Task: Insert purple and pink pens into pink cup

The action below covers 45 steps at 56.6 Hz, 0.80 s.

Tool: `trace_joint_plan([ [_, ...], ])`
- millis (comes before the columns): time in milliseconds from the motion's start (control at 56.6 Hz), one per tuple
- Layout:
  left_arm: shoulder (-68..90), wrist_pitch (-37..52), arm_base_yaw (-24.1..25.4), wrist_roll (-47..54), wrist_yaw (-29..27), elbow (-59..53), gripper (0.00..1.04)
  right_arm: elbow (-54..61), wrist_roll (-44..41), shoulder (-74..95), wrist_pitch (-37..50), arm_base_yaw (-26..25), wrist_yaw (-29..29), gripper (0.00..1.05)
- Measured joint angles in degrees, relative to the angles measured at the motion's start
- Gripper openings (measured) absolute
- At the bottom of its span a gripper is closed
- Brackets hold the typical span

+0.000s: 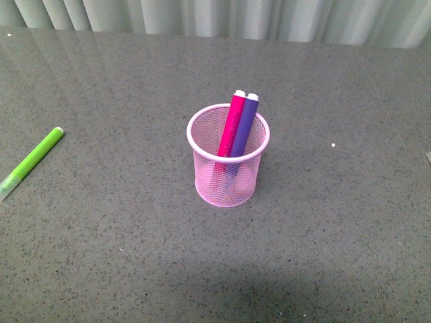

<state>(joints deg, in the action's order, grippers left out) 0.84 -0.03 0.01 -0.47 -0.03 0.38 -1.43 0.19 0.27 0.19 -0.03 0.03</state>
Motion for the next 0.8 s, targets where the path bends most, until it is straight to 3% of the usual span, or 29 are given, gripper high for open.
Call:
trace_joint_plan([
  [513, 0.0, 0.0, 0.0, 0.0, 0.0, 0.0, 0.97, 0.0, 0.0, 0.0, 0.0, 0.0, 0.0, 0.99],
  [795, 0.0, 0.0, 0.0, 0.0, 0.0, 0.0, 0.97, 0.0, 0.0, 0.0, 0.0, 0.0, 0.0, 0.97],
])
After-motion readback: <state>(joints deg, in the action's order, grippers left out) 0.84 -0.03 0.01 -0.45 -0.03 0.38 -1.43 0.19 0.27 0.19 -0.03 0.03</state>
